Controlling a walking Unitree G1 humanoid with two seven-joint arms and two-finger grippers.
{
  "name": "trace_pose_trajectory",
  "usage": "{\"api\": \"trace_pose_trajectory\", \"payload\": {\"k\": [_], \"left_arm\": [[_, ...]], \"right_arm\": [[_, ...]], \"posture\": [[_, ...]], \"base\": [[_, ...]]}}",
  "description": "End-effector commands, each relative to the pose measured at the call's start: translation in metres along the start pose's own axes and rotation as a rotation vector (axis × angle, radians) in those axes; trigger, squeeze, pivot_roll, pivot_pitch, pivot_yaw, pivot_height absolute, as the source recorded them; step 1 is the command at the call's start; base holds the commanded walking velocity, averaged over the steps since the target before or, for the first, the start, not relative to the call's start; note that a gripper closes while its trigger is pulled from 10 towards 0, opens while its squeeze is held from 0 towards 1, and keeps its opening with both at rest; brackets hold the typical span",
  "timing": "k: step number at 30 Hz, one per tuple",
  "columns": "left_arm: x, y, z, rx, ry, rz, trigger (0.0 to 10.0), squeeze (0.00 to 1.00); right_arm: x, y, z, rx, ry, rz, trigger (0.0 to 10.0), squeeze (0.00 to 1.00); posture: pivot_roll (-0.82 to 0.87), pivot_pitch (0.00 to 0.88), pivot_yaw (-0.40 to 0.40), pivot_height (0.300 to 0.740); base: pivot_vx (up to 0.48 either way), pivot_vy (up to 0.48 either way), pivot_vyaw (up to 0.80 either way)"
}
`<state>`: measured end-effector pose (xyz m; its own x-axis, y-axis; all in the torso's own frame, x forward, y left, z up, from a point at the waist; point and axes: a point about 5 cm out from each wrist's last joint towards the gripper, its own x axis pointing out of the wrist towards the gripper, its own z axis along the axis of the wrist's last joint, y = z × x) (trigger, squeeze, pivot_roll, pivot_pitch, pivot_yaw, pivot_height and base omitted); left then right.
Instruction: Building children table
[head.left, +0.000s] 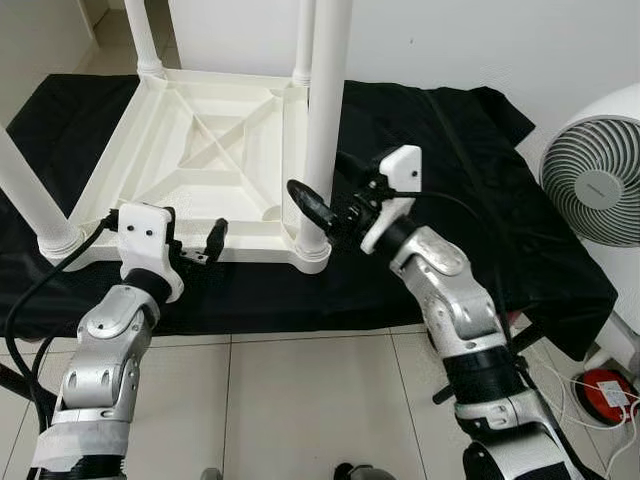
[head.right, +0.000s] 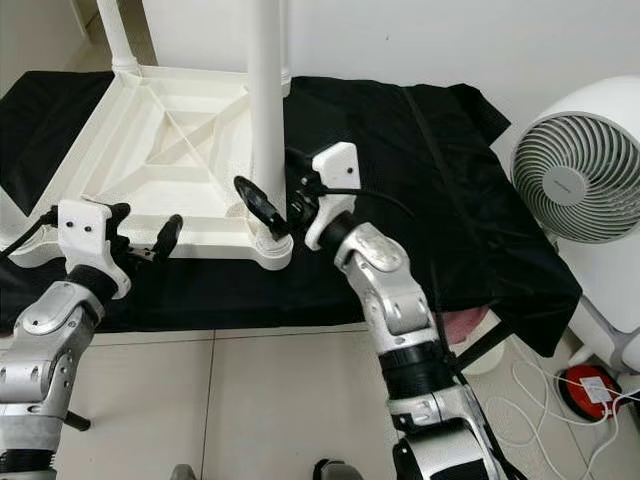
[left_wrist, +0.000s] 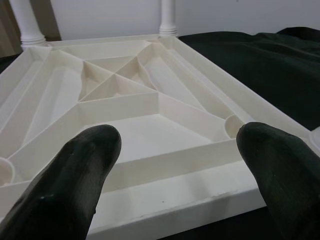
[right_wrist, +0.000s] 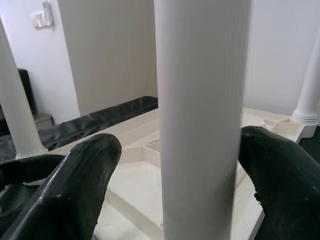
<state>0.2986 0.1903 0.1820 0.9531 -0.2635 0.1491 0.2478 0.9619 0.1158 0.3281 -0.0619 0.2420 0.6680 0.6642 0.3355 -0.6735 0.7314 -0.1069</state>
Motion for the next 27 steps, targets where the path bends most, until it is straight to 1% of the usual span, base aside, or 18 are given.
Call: {"api": "trace_pose_trajectory", "payload": {"k": [1, 2, 3, 4, 5, 7, 9, 11, 12, 13, 14, 16, 18, 19, 21, 26, 27], "left_arm": [[0.0, 0.001, 0.0, -0.003, -0.005, 0.06, 10.0, 0.0], [0.0, 0.001, 0.001, -0.001, -0.006, 0.063, 10.0, 0.0], [0.0, 0.002, 0.001, -0.003, -0.008, 0.068, 10.0, 0.0], [0.0, 0.002, 0.001, -0.003, -0.008, 0.068, 10.0, 0.0], [0.0, 0.002, 0.001, -0.007, -0.009, 0.072, 10.0, 0.0], [0.0, 0.002, 0.001, -0.007, -0.009, 0.073, 10.0, 0.0], [-0.001, 0.001, 0.001, -0.01, -0.009, 0.07, 10.0, 0.0], [-0.001, -0.001, -0.001, -0.017, -0.006, 0.069, 10.0, 0.0], [-0.001, -0.001, -0.001, -0.017, -0.005, 0.069, 10.0, 0.0], [-0.001, -0.002, -0.001, -0.018, -0.005, 0.067, 10.0, 0.0], [-0.001, -0.002, -0.001, -0.02, -0.005, 0.065, 10.0, 0.0], [0.0, -0.002, -0.002, -0.021, -0.005, 0.064, 10.0, 0.0], [0.0, -0.002, -0.002, -0.019, -0.001, 0.063, 10.0, 0.0], [0.0, -0.002, -0.002, -0.019, -0.001, 0.063, 10.0, 0.0], [0.0, -0.003, -0.003, -0.019, 0.001, 0.062, 10.0, 0.0], [0.001, -0.004, -0.003, -0.02, 0.0, 0.059, 10.0, 0.0], [0.001, -0.004, -0.003, -0.022, 0.001, 0.058, 10.0, 0.0]], "right_arm": [[0.004, -0.003, -0.002, -0.018, 0.003, -0.069, 10.0, 0.0], [0.007, -0.003, -0.003, -0.02, 0.005, -0.1, 10.0, 0.0], [0.01, -0.004, 0.0, -0.036, -0.015, -0.161, 10.0, 0.0], [0.01, -0.004, 0.0, -0.036, -0.015, -0.161, 10.0, 0.0], [0.012, -0.004, 0.004, -0.055, -0.042, -0.207, 10.0, 0.0], [0.013, -0.005, 0.005, -0.058, -0.049, -0.217, 10.0, 0.0], [0.012, -0.015, 0.014, -0.039, -0.092, -0.323, 10.0, 0.0], [0.008, -0.026, 0.019, -0.04, -0.117, -0.394, 10.0, 0.0], [0.006, -0.029, 0.019, -0.042, -0.115, -0.401, 10.0, 0.0], [0.004, -0.034, 0.02, -0.07, -0.118, -0.418, 10.0, 0.0], [0.002, -0.038, 0.021, -0.079, -0.118, -0.432, 10.0, 0.0], [0.001, -0.041, 0.022, -0.085, -0.12, -0.443, 10.0, 0.0], [-0.001, -0.047, 0.023, -0.09, -0.119, -0.463, 10.0, 0.0], [-0.001, -0.047, 0.023, -0.09, -0.119, -0.463, 10.0, 0.0], [-0.001, -0.05, 0.025, -0.126, -0.115, -0.46, 10.0, 0.0], [-0.001, -0.051, 0.027, -0.141, -0.111, -0.453, 10.0, 0.0], [0.002, -0.05, 0.03, -0.147, -0.112, -0.441, 10.0, 0.0]], "posture": [[-0.02, 0.075, -0.015, 0.74], [-0.02, 0.075, -0.015, 0.74], [-0.01, 0.073, -0.019, 0.74], [-0.01, 0.073, -0.019, 0.74], [-0.01, 0.07, -0.022, 0.74], [-0.01, 0.07, -0.022, 0.74], [-0.01, 0.07, -0.022, 0.74], [-0.01, 0.066, -0.024, 0.74], [-0.01, 0.066, -0.024, 0.74], [-0.01, 0.066, -0.024, 0.74], [-0.01, 0.066, -0.024, 0.74], [-0.01, 0.066, -0.024, 0.74], [-0.02, 0.066, -0.022, 0.74], [-0.02, 0.066, -0.022, 0.74], [-0.02, 0.067, -0.018, 0.74], [-0.02, 0.067, -0.018, 0.74], [-0.03, 0.07, -0.015, 0.74]], "base": [[0.0, 0.0, 0.0], [0.0, 0.0, 0.0], [0.0, 0.0, 0.0], [0.0, 0.0, 0.0], [0.0, 0.0, 0.0], [0.0, 0.0, 0.0], [0.0, 0.0, 0.0], [0.0, 0.0, 0.0], [0.0, 0.0, 0.0], [0.0, 0.0, 0.0], [0.0, 0.0, 0.0], [0.0, 0.0, 0.0], [0.0, 0.0, 0.0], [0.0, 0.0, 0.0], [0.0, 0.0, 0.0], [0.0, 0.0, 0.0], [0.0, 0.0, 0.0]]}}
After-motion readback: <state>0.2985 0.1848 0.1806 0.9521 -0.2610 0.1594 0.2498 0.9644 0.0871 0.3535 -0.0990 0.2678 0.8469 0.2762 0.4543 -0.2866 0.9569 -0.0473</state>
